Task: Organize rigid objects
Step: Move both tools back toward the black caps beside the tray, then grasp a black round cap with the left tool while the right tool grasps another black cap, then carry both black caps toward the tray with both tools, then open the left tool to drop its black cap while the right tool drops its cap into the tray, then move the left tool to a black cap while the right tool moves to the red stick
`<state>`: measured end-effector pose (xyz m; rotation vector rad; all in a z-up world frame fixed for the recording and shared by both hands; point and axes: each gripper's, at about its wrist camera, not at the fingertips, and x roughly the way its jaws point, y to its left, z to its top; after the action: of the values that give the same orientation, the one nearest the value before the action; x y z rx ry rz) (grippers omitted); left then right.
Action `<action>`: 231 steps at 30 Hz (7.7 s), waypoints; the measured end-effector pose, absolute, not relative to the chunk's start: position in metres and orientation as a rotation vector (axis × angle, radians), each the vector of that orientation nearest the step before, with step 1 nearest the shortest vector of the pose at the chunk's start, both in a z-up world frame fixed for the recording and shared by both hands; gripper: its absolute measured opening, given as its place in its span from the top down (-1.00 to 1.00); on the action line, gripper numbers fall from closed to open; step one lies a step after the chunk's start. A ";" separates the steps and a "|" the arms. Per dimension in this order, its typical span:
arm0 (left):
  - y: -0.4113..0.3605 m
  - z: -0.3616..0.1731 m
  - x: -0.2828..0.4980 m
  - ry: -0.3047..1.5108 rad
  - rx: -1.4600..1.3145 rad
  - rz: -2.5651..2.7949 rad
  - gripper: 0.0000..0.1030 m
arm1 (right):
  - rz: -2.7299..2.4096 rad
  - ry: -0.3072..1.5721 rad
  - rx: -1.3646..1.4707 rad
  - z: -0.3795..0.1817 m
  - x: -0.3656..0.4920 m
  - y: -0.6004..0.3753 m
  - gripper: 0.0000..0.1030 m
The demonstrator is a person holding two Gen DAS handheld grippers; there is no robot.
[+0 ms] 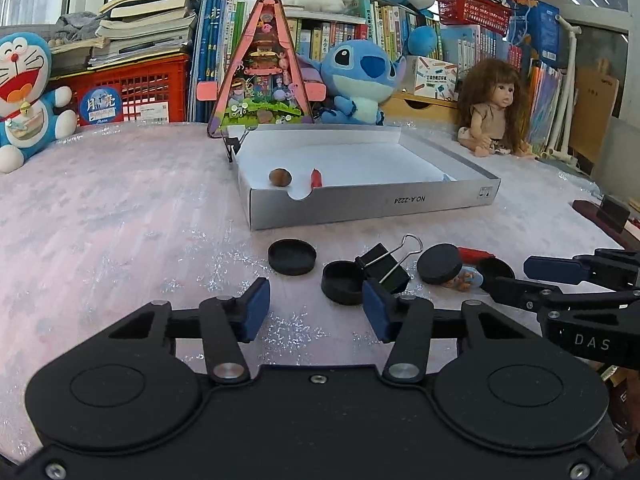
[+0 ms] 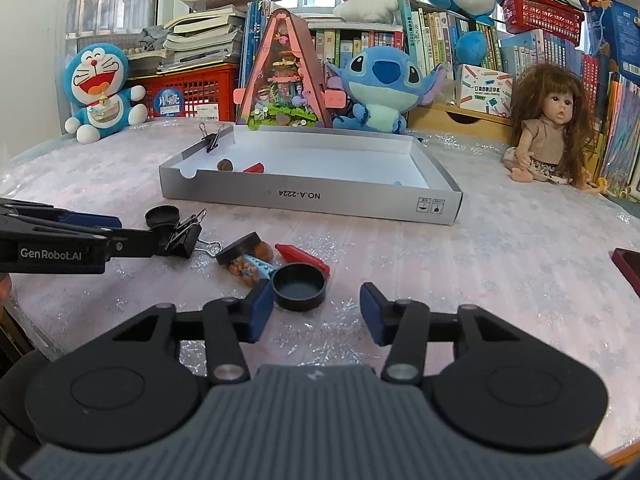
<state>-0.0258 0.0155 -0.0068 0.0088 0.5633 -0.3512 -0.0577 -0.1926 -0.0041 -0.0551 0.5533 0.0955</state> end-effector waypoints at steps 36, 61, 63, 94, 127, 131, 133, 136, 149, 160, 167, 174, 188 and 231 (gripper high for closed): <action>-0.018 -0.004 -0.018 0.465 0.101 -0.465 0.53 | -0.097 0.571 -0.036 -0.009 -0.041 -0.205 0.25; -0.031 -0.006 0.005 0.486 0.140 -0.433 0.52 | -0.106 0.576 -0.019 -0.009 -0.040 -0.208 0.26; -0.034 -0.006 0.000 0.478 0.148 -0.472 0.52 | -0.106 0.576 -0.019 -0.009 -0.039 -0.207 0.26; -0.025 -0.006 0.039 0.560 -0.057 -0.416 0.32 | -0.106 0.574 -0.017 -0.010 -0.039 -0.208 0.26; -0.015 0.029 0.052 0.482 -0.020 -0.314 0.42 | -0.108 0.492 0.002 0.018 -0.012 -0.220 0.29; -0.009 0.024 0.070 0.522 -0.027 -0.276 0.42 | -0.104 0.480 0.005 0.023 -0.005 -0.221 0.29; -0.006 0.019 0.076 0.537 -0.028 -0.262 0.42 | -0.100 0.478 0.000 0.024 -0.003 -0.219 0.29; -0.002 0.014 0.085 0.546 -0.016 -0.250 0.42 | -0.092 0.480 -0.007 0.023 -0.001 -0.216 0.29; 0.005 0.014 0.115 0.552 -0.001 -0.235 0.42 | -0.086 0.470 0.001 0.028 0.020 -0.217 0.29; -0.021 0.031 0.140 0.580 -0.031 -0.341 0.42 | -0.011 0.598 0.136 0.024 0.088 -0.244 0.28; -0.044 0.021 0.163 0.636 0.004 -0.372 0.42 | 0.029 0.655 0.171 0.023 0.122 -0.253 0.28; -0.055 0.010 0.177 0.662 0.035 -0.359 0.42 | 0.050 0.693 0.167 0.013 0.139 -0.247 0.28; -0.061 0.003 0.176 0.656 0.072 -0.350 0.42 | 0.027 0.719 0.093 0.001 0.144 -0.236 0.29; -0.001 0.026 0.061 0.516 0.057 -0.332 -0.58 | 0.040 0.542 0.042 0.025 0.029 -0.222 -0.45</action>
<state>0.0611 -0.0014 0.0261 0.0565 0.5157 -0.3319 0.0294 -0.2216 0.0248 0.0424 0.5420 0.0403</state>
